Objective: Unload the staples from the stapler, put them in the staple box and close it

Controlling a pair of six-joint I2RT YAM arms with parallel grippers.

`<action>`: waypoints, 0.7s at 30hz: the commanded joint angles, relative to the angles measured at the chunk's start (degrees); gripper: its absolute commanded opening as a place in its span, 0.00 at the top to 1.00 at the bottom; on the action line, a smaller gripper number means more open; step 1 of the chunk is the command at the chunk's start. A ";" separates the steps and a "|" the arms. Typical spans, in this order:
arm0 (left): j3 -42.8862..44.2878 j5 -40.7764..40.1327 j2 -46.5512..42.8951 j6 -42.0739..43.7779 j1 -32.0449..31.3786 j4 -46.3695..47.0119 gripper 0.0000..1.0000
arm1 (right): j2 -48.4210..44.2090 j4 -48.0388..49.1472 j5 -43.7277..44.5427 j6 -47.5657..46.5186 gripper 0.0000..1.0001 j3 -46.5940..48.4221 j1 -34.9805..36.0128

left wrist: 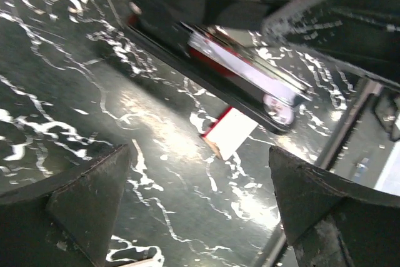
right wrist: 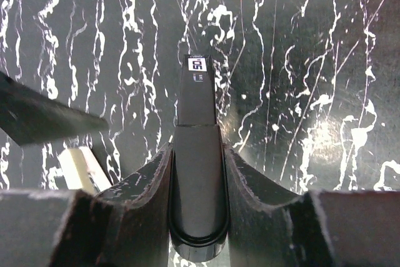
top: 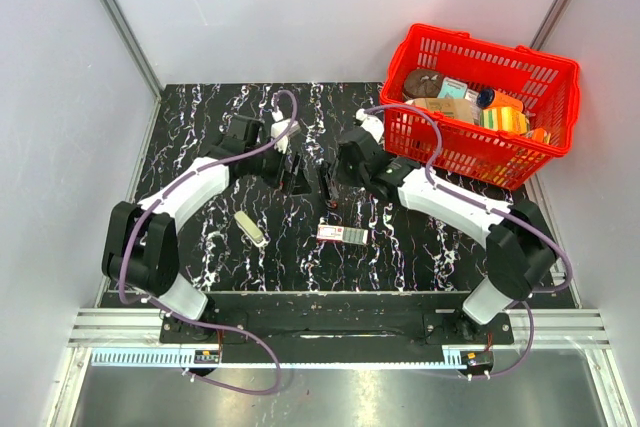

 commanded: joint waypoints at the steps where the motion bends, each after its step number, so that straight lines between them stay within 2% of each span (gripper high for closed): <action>1: -2.83 12.11 -0.24 -9.23 0.78 3.57 0.03 | 1.11 6.74 11.44 5.44 1.00 6.06 1.46; 6: -2.75 14.22 1.33 -15.12 1.14 6.30 0.02 | 2.52 8.13 16.10 6.94 1.00 8.53 3.31; 13: -2.92 15.63 2.75 -17.85 1.40 10.25 0.03 | 4.63 8.84 17.25 8.08 1.00 11.43 4.63; 21: -2.13 13.70 2.75 -15.83 1.58 10.61 0.14 | 4.45 9.64 16.02 10.98 1.00 11.69 5.68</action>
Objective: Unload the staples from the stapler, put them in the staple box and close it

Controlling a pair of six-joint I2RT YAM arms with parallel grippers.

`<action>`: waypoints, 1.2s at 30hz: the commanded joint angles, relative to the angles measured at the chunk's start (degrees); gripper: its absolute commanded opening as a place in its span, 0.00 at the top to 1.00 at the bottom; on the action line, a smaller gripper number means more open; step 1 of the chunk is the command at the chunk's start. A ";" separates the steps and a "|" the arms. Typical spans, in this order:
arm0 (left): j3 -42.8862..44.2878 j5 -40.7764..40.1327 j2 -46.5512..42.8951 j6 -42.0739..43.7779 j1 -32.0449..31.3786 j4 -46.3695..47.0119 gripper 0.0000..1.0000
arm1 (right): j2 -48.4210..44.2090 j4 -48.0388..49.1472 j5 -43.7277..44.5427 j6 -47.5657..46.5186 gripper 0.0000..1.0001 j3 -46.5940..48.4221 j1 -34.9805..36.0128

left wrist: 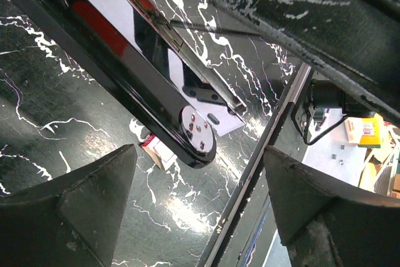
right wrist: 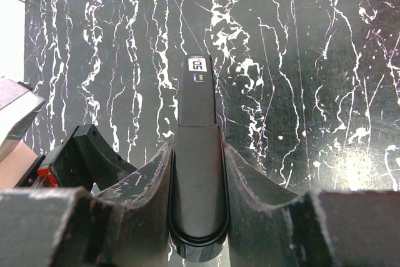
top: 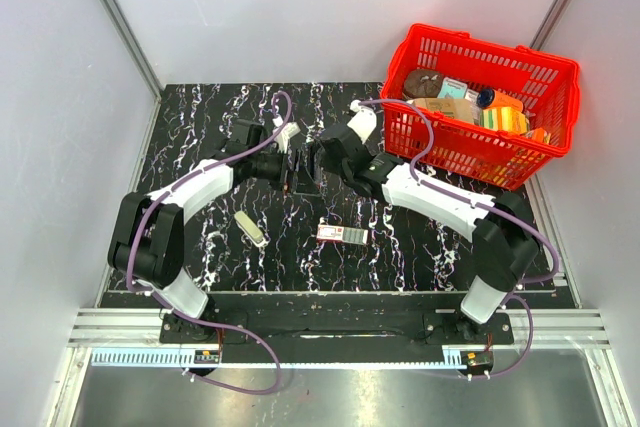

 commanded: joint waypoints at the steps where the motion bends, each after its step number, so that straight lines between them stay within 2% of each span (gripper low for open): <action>1: 1.41 0.59 -0.18 0.36 0.31 3.31 0.15 | -1.40 6.33 2.68 3.73 1.00 3.61 1.23; 8: 1.76 0.58 -0.09 1.24 0.48 2.96 0.33 | -2.11 6.16 1.72 4.79 1.00 4.84 1.58; 12: 1.85 1.20 -0.45 2.03 0.66 2.61 0.56 | -3.34 7.04 0.93 5.05 1.00 3.96 1.76; 15: 2.46 1.38 -0.35 2.65 0.83 1.82 0.66 | -3.69 7.13 -0.30 5.49 1.00 3.69 1.67; 20: 2.73 0.94 -0.79 3.26 2.06 1.38 0.66 | -5.01 7.57 -2.93 7.33 1.00 1.15 2.02; 24: 2.81 0.76 -0.88 3.61 3.29 1.11 0.58 | -6.15 7.92 -5.57 9.44 1.00 -1.22 2.28; 27: 2.82 0.59 -0.97 3.61 3.74 1.11 0.57 | -6.33 8.18 -6.71 10.23 1.00 -2.37 2.81; 33: 2.81 0.58 -1.32 5.37 4.00 0.94 0.67 | -6.33 8.80 -9.53 11.38 1.00 -3.51 4.13; 36: 2.46 0.41 -1.58 6.25 4.35 0.85 0.77 | -6.24 9.67 -11.11 12.34 1.00 -4.21 4.48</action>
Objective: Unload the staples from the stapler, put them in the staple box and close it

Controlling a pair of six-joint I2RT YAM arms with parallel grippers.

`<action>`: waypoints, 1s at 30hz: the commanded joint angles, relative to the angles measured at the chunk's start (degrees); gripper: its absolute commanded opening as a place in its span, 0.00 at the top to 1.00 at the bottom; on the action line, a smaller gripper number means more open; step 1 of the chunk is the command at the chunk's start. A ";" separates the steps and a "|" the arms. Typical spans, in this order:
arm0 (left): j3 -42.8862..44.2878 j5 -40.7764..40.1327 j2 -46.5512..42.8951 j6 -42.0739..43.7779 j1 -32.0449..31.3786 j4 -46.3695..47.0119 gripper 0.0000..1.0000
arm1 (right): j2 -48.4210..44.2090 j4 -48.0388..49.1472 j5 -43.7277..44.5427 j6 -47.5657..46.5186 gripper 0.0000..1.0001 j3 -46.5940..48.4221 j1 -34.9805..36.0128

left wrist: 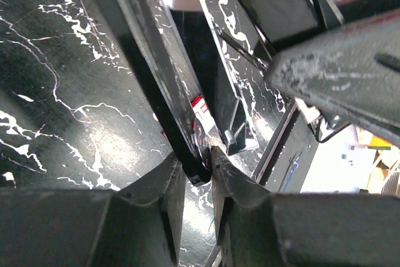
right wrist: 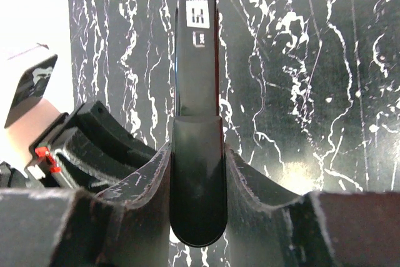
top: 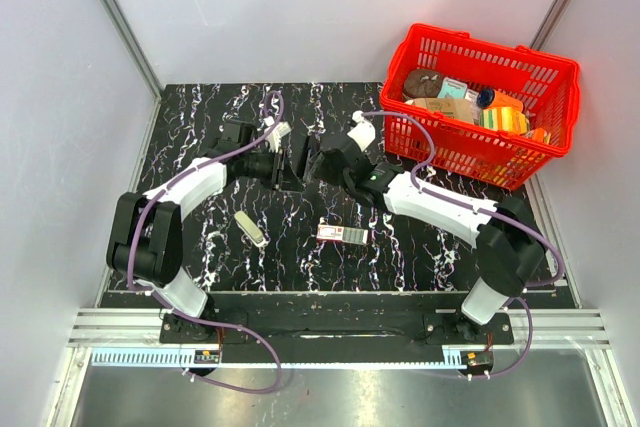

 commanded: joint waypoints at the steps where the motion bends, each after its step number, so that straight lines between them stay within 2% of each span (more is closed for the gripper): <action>1: 2.18 -0.22 -1.74 2.47 0.90 3.58 0.80 | -4.08 6.00 -6.32 3.40 1.00 0.20 2.60; 6: 2.00 -0.93 -1.83 3.70 1.60 2.97 0.83 | -3.81 6.71 -8.35 3.76 1.00 0.11 2.78; 10: 2.00 -3.29 -2.35 6.42 1.86 2.01 0.99 | -4.07 6.88 -9.14 3.58 1.00 -0.33 2.78; 11: 2.00 -4.26 -2.53 7.56 1.95 1.48 1.00 | -4.16 6.88 -9.23 3.32 1.00 -0.68 2.78; 19: 3.23 -14.19 -4.46 22.32 2.04 -2.74 1.00 | -6.01 7.76 -11.51 -0.80 1.00 -5.15 2.51; 22: 2.36 -16.74 -5.34 26.98 1.95 -2.74 1.00 | -7.24 10.82 -14.41 -2.39 1.00 -8.84 1.72; 30: -2.48 -23.34 -8.33 38.76 1.95 1.65 1.00 | -11.10 13.65 -22.50 -12.14 1.00 -15.62 0.84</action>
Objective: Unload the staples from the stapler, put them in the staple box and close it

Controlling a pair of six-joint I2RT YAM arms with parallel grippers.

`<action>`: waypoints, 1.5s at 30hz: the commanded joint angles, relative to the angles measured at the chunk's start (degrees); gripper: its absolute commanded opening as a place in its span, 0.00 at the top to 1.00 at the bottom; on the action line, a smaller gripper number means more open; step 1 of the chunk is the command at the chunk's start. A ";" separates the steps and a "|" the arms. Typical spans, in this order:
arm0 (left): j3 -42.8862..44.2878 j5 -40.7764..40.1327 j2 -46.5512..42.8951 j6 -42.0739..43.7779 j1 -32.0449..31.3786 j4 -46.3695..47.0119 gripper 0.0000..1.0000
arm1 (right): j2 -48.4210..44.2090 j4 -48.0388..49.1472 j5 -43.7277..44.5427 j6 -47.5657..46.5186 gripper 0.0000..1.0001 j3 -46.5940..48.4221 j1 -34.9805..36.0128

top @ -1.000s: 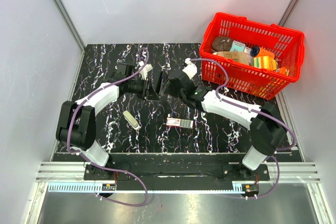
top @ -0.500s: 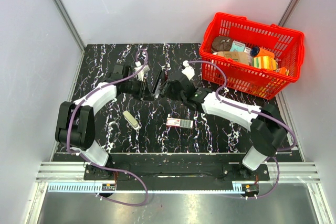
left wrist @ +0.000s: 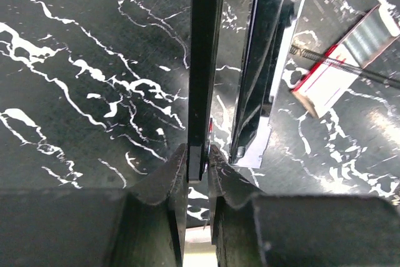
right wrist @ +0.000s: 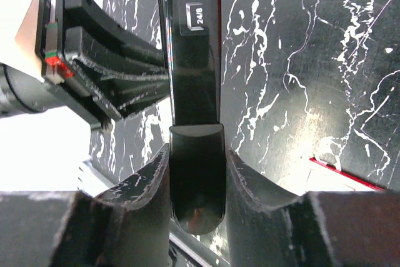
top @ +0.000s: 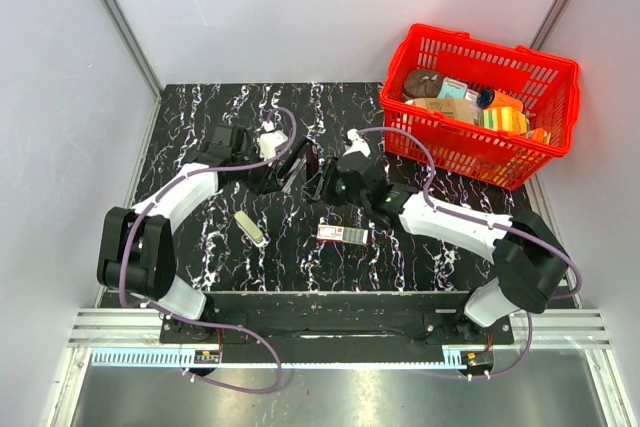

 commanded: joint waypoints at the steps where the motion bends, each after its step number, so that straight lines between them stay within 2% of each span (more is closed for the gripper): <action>1: -1.21 -7.08 -4.00 10.20 0.27 8.01 1.00 | -5.07 1.92 -6.39 -8.26 1.00 -2.61 0.14; 12: -4.11 -13.93 -4.88 16.18 -0.52 12.22 1.00 | -10.70 -1.78 -6.04 -10.90 1.00 -5.26 -0.38; 16: -6.48 -17.18 -6.29 20.74 -2.19 14.42 1.00 | -12.28 -5.55 -6.39 -12.39 1.00 -5.69 -0.91; 27: -16.41 -28.51 -9.19 34.63 -10.09 24.18 1.00 | -14.31 -8.37 -8.06 -15.29 1.00 -5.35 -2.93; 34: -22.21 -38.10 -8.14 43.16 -14.49 37.43 1.00 | -14.92 -11.18 -8.76 -20.03 1.00 -4.55 -4.51; 45: -30.03 -43.82 -6.55 56.95 -17.83 59.76 1.00 | -15.89 -14.26 -8.42 -25.23 1.00 -4.29 -5.31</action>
